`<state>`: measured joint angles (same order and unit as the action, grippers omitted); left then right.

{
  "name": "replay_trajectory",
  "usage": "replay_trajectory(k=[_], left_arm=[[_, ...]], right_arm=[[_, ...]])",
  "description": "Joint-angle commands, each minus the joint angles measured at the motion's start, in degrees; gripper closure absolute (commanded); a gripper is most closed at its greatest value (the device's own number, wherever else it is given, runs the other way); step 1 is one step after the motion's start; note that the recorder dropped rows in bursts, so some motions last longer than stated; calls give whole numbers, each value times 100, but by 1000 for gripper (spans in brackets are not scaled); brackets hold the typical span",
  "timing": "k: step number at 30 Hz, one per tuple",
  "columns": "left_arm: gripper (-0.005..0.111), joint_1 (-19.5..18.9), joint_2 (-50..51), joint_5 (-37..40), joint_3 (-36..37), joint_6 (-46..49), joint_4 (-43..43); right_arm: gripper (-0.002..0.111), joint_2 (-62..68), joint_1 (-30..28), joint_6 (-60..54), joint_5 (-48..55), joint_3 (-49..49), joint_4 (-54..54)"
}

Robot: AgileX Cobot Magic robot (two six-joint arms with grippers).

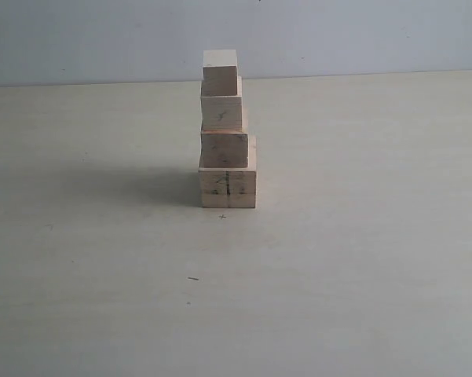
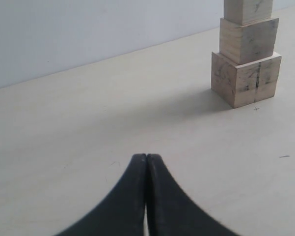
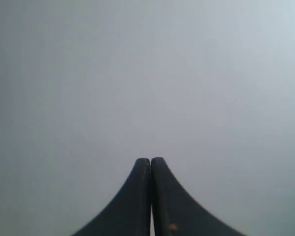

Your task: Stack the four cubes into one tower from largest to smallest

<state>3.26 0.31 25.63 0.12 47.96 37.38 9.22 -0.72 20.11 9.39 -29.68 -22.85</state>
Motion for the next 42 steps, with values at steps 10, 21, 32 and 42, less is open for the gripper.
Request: replay_trajectory(k=[10,21,32,42], left_arm=[[107,23,-31,-8,-12,-14,16],[107,22,-31,-8,-12,-14,0],[107,22,-31,-8,-12,-14,-39],[107,-311,-31,-1573,-12,-6478,-3466]], right_arm=[[108,-922,-872,-1941,-742,2968,2771],[108,-922,-924,-1379,1109,2968,2432],[108,-922,-924,-1379,1109,2968,2432],[108,-922,-924,-1379,1108,2968,2422]])
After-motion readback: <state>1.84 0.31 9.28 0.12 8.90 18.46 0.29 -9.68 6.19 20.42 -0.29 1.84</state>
